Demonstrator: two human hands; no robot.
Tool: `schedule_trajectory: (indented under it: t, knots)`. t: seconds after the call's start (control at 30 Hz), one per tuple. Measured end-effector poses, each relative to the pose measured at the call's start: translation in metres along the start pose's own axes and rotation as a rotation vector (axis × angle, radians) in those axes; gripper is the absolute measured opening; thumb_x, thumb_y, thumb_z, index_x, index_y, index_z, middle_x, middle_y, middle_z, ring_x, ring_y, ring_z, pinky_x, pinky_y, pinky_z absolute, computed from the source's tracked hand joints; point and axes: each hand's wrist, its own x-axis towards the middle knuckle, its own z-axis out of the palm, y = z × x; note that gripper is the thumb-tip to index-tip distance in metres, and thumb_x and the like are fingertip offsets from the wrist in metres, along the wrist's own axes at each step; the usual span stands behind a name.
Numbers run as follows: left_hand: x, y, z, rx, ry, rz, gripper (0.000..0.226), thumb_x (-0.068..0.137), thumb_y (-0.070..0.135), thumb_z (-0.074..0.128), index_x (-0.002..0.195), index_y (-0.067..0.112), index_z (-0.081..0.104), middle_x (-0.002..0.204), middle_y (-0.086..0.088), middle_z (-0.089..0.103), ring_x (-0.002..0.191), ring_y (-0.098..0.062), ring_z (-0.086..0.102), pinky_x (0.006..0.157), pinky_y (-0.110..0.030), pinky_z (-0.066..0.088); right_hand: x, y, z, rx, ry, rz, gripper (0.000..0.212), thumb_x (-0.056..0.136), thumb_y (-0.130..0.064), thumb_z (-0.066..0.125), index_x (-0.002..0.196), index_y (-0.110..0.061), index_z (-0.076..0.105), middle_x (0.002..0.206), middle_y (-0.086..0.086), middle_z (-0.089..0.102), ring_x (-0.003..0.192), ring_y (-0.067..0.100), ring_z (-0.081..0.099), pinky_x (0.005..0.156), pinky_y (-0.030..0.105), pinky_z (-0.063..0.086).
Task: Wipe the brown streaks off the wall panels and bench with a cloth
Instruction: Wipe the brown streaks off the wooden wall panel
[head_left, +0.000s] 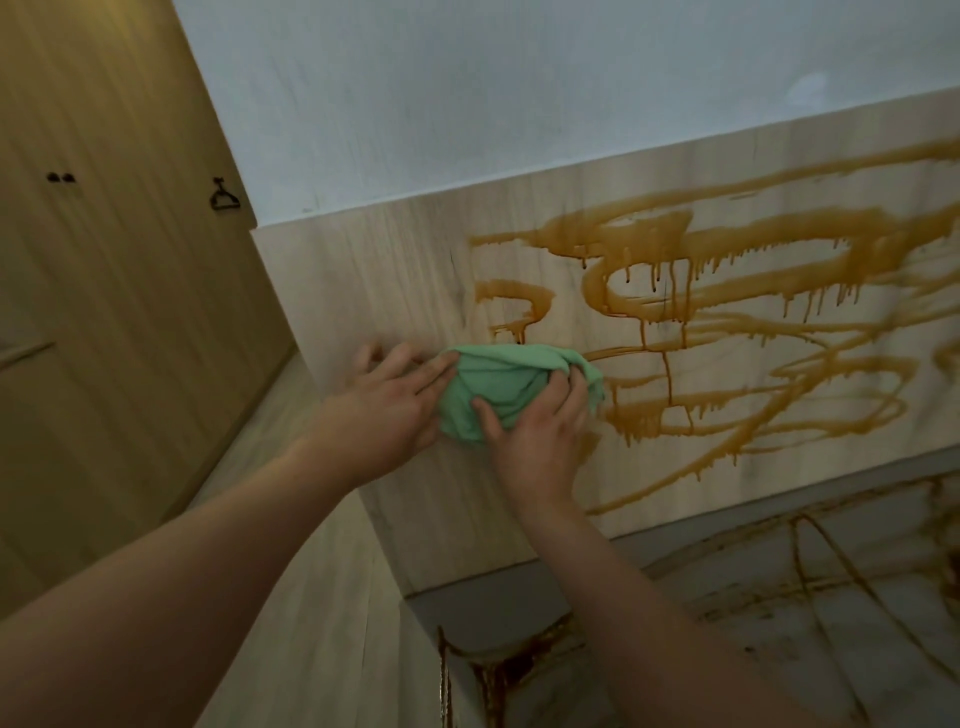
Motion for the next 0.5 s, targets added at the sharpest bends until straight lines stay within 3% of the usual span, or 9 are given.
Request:
schedule_trajectory:
  t: [0.13, 0.23, 0.33, 0.43, 0.5]
  knots:
    - [-0.005, -0.006, -0.012, -0.063, -0.072, 0.024, 0.066, 0.088, 0.042, 0.042, 0.14, 0.008, 0.062, 0.151, -0.005, 0.056, 0.126, -0.03, 0.046, 0.098, -0.053, 0.034, -0.003, -0.004, 0.011, -0.049, 0.031, -0.015, 0.102, 0.085, -0.066, 0.071, 0.146, 0.006, 0.033, 0.155, 0.029, 0.031, 0.139, 0.047, 0.035, 0.11, 0.051, 0.042]
    - [0.0, -0.01, -0.018, -0.132, -0.032, 0.038, 0.059, 0.083, 0.037, 0.044, 0.127, 0.009, 0.072, 0.136, -0.004, 0.067, 0.126, -0.028, 0.046, 0.103, -0.051, 0.031, -0.001, -0.011, 0.018, -0.092, 0.025, 0.002, 0.104, 0.083, -0.066, 0.071, 0.143, 0.011, 0.035, 0.154, 0.035, 0.03, 0.138, 0.052, 0.035, 0.11, 0.055, 0.042]
    - [0.014, -0.019, -0.029, -0.205, 0.045, -0.099, 0.048, 0.082, 0.036, 0.047, 0.111, 0.01, 0.075, 0.116, -0.005, 0.071, 0.123, -0.031, 0.053, 0.105, -0.052, 0.038, 0.01, -0.011, 0.01, -0.12, -0.021, -0.04, 0.102, 0.082, -0.054, 0.078, 0.147, 0.009, 0.031, 0.158, 0.031, 0.025, 0.143, 0.05, 0.029, 0.112, 0.054, 0.041]
    - [0.027, -0.03, -0.039, -0.186, 0.095, -0.287, 0.051, 0.08, 0.035, 0.05, 0.119, 0.007, 0.067, 0.127, -0.01, 0.062, 0.128, -0.035, 0.048, 0.104, -0.051, 0.036, 0.038, -0.023, 0.0, -0.065, 0.051, -0.19, 0.08, 0.085, -0.026, 0.071, 0.148, 0.002, 0.032, 0.161, 0.025, 0.027, 0.146, 0.048, 0.026, 0.114, 0.056, 0.041]
    - [0.034, -0.032, -0.043, -0.187, 0.096, -0.359, 0.058, 0.079, 0.032, 0.049, 0.131, 0.007, 0.06, 0.138, -0.013, 0.055, 0.133, -0.036, 0.044, 0.107, -0.052, 0.035, 0.055, -0.038, 0.002, -0.048, 0.082, -0.306, 0.073, 0.087, -0.02, 0.062, 0.15, 0.001, 0.031, 0.163, 0.022, 0.027, 0.149, 0.048, 0.023, 0.117, 0.057, 0.037]
